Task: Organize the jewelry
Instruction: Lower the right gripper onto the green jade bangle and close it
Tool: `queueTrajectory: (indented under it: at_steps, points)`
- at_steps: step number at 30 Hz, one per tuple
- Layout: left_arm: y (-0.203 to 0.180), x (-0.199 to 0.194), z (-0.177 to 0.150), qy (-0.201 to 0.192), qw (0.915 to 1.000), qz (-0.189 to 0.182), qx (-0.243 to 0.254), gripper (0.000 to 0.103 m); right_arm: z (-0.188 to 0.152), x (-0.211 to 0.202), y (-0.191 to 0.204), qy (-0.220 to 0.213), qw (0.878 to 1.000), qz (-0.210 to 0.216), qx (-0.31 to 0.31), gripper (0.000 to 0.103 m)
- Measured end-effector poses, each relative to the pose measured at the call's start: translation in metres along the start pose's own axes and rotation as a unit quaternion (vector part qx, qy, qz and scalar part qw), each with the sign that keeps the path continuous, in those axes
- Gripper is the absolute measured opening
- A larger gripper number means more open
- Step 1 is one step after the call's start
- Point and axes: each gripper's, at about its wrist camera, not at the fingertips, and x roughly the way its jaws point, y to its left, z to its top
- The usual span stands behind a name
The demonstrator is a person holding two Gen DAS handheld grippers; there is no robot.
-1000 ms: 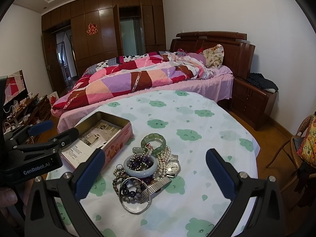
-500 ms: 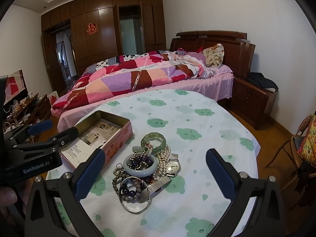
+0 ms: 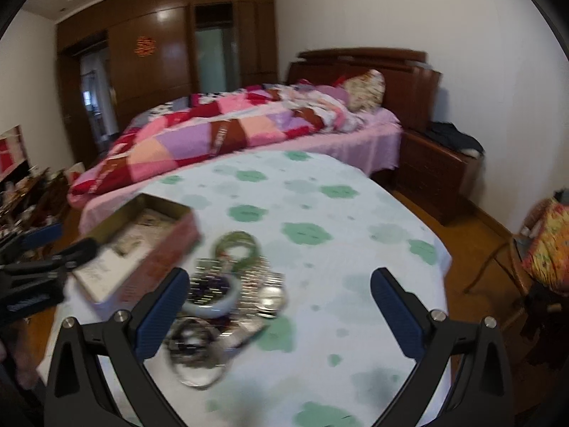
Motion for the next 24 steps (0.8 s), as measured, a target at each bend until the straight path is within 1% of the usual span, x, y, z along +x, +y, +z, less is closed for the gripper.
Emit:
queueTrajectory:
  at_steps: [2, 5, 9, 11, 12, 13, 15, 17, 19, 21, 24]
  points:
    - [0.001, 0.006, -0.002, 0.009, 1.0, -0.004, -0.003, 0.081, -0.006, 0.009, -0.01, 0.012, 1.0, -0.014, 0.008, 0.103]
    - [-0.008, 0.01, -0.004, 0.017, 0.9998, -0.012, 0.005, 0.081, -0.014, 0.017, -0.02, 0.029, 0.999, -0.015, 0.018, 0.103]
    - [-0.031, 0.015, -0.003, 0.021, 0.999, -0.02, 0.035, 0.081, -0.021, 0.019, -0.018, 0.041, 0.999, -0.013, 0.011, 0.103]
    - [-0.04, 0.019, -0.004, 0.025, 0.9981, -0.021, 0.052, 0.081, -0.019, 0.02, -0.018, 0.046, 0.999, -0.009, 0.01, 0.102]
    - [-0.043, 0.022, -0.004, 0.027, 0.9979, -0.02, 0.055, 0.081, -0.018, 0.021, -0.018, 0.049, 0.999, -0.002, 0.01, 0.1]
    - [-0.045, 0.024, -0.004, 0.03, 0.9978, -0.022, 0.055, 0.081, -0.015, 0.026, -0.02, 0.052, 0.999, 0.005, 0.011, 0.095]
    - [-0.048, 0.027, -0.003, 0.034, 0.9974, -0.028, 0.057, 0.081, -0.014, 0.027, -0.019, 0.054, 0.998, 0.013, 0.006, 0.091]
    - [-0.054, 0.028, -0.002, 0.033, 0.9968, -0.031, 0.066, 0.081, -0.013, 0.032, -0.02, 0.059, 0.998, 0.013, 0.008, 0.089]
    - [-0.057, 0.032, 0.001, 0.033, 0.9967, -0.027, 0.069, 0.081, -0.007, 0.041, -0.018, 0.069, 0.997, 0.026, 0.005, 0.081]
    - [-0.058, 0.036, 0.005, 0.034, 0.9967, -0.02, 0.071, 0.081, 0.003, 0.053, -0.011, 0.084, 0.996, 0.03, -0.016, 0.08]
    - [-0.056, 0.043, 0.009, 0.029, 0.9973, -0.004, 0.067, 0.081, 0.018, 0.07, 0.001, 0.085, 0.995, 0.03, -0.046, 0.079]
